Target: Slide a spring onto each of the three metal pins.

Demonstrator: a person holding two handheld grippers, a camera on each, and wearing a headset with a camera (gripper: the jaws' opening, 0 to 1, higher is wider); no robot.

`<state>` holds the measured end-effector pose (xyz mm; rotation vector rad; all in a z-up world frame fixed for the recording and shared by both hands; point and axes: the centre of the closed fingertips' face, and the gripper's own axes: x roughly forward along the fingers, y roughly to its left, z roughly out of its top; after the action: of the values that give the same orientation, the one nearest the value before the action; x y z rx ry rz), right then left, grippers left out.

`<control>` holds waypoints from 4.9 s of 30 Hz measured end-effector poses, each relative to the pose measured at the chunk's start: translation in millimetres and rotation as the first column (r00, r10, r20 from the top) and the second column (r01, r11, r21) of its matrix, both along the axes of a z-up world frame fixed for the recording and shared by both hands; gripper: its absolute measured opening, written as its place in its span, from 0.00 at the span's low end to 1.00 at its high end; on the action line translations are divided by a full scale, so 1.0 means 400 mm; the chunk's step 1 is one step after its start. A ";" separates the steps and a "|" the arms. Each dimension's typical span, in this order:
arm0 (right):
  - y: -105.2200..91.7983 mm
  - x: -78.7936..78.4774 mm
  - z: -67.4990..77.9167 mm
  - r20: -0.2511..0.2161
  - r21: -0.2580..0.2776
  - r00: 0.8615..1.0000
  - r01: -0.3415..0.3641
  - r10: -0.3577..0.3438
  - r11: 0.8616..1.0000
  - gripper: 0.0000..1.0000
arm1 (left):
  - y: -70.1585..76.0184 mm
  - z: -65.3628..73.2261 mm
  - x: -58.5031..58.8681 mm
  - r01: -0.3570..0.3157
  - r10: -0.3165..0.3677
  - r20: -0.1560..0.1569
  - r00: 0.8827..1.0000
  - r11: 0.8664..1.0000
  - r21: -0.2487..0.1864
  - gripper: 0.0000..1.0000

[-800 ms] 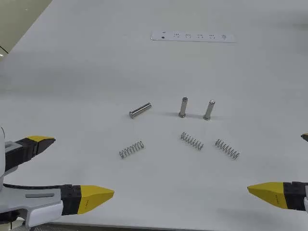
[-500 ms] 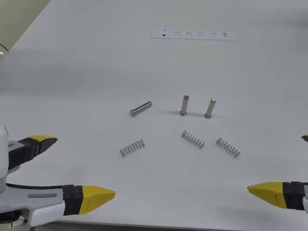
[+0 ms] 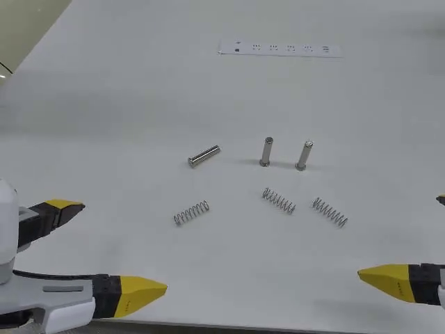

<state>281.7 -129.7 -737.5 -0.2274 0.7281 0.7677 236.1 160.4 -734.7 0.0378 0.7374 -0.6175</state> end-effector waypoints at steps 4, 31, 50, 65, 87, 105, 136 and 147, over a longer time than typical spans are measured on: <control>0.002 -0.003 -0.002 -0.005 0.001 1.000 -0.008 0.008 1.000 1.00 | -0.003 -0.001 -0.002 0.006 -0.006 -0.009 1.000 1.000 -0.002 0.98; 0.002 -0.005 0.010 0.008 0.016 1.000 -0.007 0.007 1.000 1.00 | 0.015 -0.003 0.003 0.005 -0.005 -0.016 1.000 1.000 0.011 0.98; 0.003 -0.003 0.014 0.001 0.029 1.000 0.011 -0.011 1.000 1.00 | -0.001 -0.009 0.006 0.028 -0.027 -0.029 0.999 1.000 0.009 0.98; 0.003 -0.009 0.015 -0.006 0.034 1.000 0.022 -0.021 0.999 1.00 | -0.029 0.007 0.047 0.055 -0.055 -0.014 0.998 0.999 0.001 0.98; 0.005 -0.004 0.023 0.001 0.044 0.999 0.044 -0.044 0.998 1.00 | -0.060 0.039 0.118 0.134 -0.135 0.021 0.991 0.990 0.039 0.98; 0.010 -0.003 0.014 -0.012 0.041 0.999 0.043 -0.042 0.998 1.00 | -0.096 0.078 0.211 0.199 -0.202 0.066 0.977 0.979 0.047 0.98; 0.011 0.000 0.012 -0.015 0.047 0.999 0.046 -0.045 0.998 1.00 | -0.133 0.035 0.317 0.258 -0.262 0.032 0.965 0.962 0.090 0.91; 0.009 -0.007 0.001 -0.031 0.037 0.999 0.043 -0.041 0.998 1.00 | -0.138 0.020 0.365 0.270 -0.274 0.035 0.961 0.958 0.097 0.84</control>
<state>278.7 -126.1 -737.2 -0.1659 0.7439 0.7457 382.0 105.3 -726.8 0.2412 0.7188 -0.8424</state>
